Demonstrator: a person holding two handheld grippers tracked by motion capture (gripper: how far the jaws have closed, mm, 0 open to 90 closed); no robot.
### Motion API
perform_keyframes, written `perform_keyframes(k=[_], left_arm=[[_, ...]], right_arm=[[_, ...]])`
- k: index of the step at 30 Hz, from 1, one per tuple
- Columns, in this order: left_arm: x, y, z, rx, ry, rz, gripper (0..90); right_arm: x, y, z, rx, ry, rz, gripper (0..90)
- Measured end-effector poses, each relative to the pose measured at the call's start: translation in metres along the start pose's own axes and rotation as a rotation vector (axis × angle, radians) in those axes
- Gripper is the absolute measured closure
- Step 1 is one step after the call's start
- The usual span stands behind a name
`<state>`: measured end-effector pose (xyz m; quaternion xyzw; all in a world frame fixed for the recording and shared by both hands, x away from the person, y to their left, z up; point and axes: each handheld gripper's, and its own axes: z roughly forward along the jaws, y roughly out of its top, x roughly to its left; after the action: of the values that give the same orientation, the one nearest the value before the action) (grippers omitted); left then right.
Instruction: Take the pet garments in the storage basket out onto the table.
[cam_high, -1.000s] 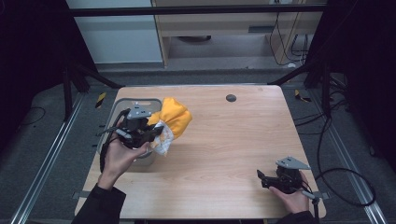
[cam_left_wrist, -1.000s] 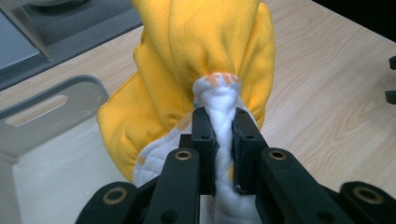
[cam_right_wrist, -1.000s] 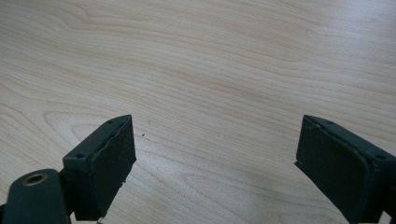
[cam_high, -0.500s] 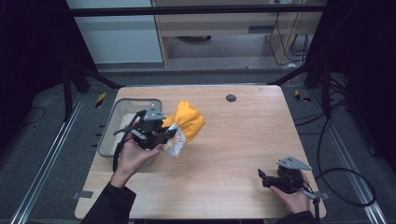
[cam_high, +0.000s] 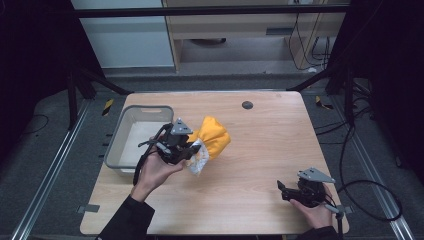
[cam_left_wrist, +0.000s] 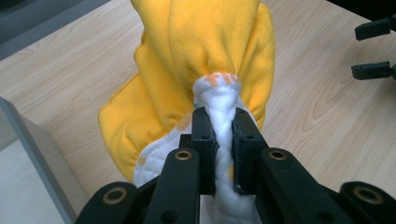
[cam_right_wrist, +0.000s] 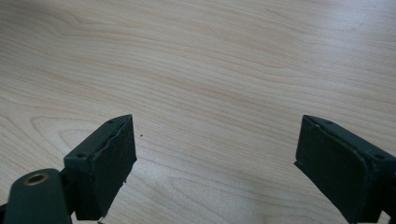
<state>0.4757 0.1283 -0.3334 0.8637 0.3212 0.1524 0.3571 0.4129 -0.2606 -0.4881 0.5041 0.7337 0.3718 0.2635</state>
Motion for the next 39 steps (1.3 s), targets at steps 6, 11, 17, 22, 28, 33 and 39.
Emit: perform_keyframes(k=[6, 11, 17, 22, 28, 33, 39], left_arm=[[-0.004, -0.001, 0.01, 0.016, -0.022, 0.008, 82.0], [-0.007, -0.001, 0.018, 0.023, -0.036, 0.017, 82.0], [-0.011, -0.003, 0.026, 0.028, -0.049, 0.021, 81.9], [-0.014, -0.004, 0.033, 0.037, -0.064, 0.023, 81.9], [-0.019, -0.005, 0.042, 0.053, -0.08, 0.035, 81.9], [-0.024, -0.008, 0.051, 0.067, -0.093, 0.051, 81.9], [-0.029, -0.011, 0.061, 0.09, -0.103, 0.071, 81.8]], right_arm=[[-0.001, 0.0, -0.001, -0.002, -0.007, 0.001, 12.2], [-0.001, 0.0, 0.0, -0.003, -0.012, 0.001, 12.5], [-0.002, -0.001, 0.0, -0.004, -0.018, 0.0, 12.6], [-0.002, -0.001, 0.0, -0.003, -0.019, 0.001, 12.7], [-0.002, -0.001, 0.0, -0.003, -0.018, 0.007, 12.8], [-0.002, -0.001, -0.001, -0.007, -0.019, -0.001, 12.8], [-0.002, -0.001, 0.0, -0.004, -0.019, -0.002, 12.9]])
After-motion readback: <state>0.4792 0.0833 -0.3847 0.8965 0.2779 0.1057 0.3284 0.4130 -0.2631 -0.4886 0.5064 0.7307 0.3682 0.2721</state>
